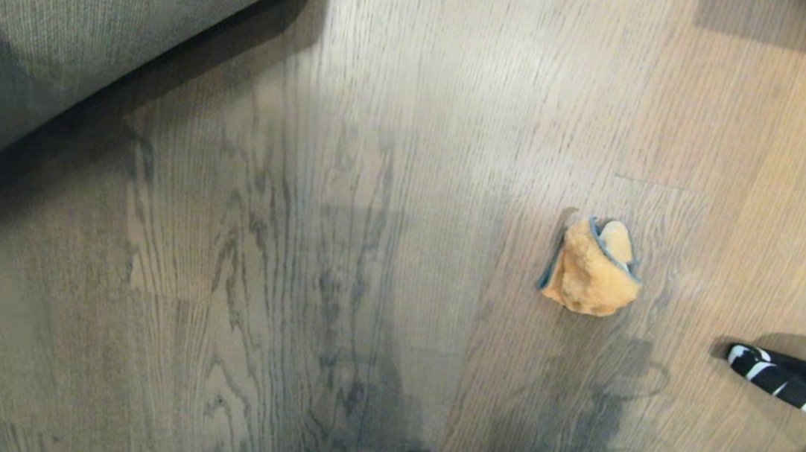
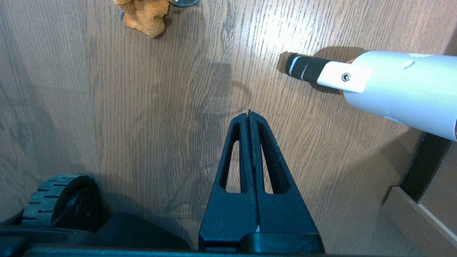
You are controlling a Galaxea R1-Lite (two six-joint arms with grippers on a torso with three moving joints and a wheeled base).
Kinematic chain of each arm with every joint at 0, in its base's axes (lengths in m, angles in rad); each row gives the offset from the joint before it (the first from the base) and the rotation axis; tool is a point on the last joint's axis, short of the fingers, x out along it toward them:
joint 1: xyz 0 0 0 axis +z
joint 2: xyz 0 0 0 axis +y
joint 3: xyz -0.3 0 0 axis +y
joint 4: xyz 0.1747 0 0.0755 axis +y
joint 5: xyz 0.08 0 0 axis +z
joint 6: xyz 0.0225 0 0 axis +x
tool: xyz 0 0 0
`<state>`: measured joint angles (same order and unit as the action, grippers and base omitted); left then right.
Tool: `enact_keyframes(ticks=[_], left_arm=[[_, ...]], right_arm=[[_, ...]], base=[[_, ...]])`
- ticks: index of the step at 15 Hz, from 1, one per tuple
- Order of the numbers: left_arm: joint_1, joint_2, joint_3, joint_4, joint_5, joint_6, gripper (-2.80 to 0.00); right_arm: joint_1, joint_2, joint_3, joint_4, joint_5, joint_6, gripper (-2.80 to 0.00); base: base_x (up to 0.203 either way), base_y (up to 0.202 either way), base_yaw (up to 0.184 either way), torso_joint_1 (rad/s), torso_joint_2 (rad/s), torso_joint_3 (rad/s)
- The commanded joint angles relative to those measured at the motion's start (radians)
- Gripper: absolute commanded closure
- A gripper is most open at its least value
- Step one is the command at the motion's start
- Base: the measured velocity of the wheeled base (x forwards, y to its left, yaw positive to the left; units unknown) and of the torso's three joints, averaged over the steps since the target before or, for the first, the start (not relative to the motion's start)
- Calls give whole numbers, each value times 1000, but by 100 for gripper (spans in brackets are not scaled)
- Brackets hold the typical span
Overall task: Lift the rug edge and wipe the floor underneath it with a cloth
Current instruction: Lift up the carpet
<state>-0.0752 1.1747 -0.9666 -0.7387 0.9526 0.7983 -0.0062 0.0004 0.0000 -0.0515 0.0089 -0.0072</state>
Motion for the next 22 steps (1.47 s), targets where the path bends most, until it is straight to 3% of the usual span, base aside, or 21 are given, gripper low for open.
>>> enact_keyframes(ticks=[1,10,18,22], left_arm=[[18,4,-43,-6,-37,21,0],[9,-16,-21,-13,-45,53,0],[-113,-58,85,-10,-34,45,0],[-132,-69,127,-10,-33,3,0]], right_arm=[[0,0,0,-1,0,0,0],[0,0,0,-1,0,0,0],[0,0,0,-1,0,0,0],[0,0,0,-1,0,0,0]], base=[[0,0,0,0,0,0],[0,0,0,0,0,0],[0,0,0,0,0,0],[0,0,0,0,0,0]])
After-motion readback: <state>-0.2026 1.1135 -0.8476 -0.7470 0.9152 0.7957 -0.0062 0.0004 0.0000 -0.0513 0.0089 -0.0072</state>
